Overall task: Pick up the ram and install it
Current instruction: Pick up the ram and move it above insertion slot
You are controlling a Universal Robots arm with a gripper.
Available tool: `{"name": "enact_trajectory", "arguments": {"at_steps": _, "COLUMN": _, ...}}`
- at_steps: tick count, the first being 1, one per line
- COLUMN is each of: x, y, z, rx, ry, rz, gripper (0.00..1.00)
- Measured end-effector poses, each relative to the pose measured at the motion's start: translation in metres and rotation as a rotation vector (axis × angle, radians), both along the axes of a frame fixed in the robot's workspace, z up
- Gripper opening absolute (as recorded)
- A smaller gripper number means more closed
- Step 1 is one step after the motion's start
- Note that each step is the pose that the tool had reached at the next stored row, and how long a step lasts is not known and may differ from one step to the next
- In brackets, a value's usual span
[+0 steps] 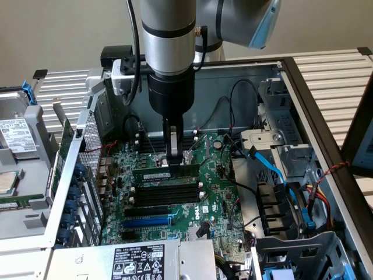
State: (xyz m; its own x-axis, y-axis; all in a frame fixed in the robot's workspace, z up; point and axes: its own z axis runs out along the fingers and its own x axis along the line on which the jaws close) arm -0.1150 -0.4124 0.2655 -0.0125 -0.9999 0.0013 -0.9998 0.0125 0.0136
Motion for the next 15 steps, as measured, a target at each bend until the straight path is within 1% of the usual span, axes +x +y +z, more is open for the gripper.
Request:
{"name": "enact_trajectory", "arguments": {"at_steps": 2, "x": 0.0, "y": 0.0, "z": 0.0, "rx": -0.0012, "ry": 0.0002, "rz": 0.004, "gripper": 0.13}}
{"name": "enact_trajectory", "arguments": {"at_steps": 12, "x": 0.0, "y": -0.0011, "z": -0.0023, "rx": -0.0019, "ry": 0.0002, "rz": -0.001, "gripper": 0.13}}
{"name": "enact_trajectory", "arguments": {"at_steps": 15, "x": 0.0, "y": -0.0012, "z": -0.0029, "rx": -0.0021, "ry": 0.0022, "rz": -0.004, "gripper": 0.13}}
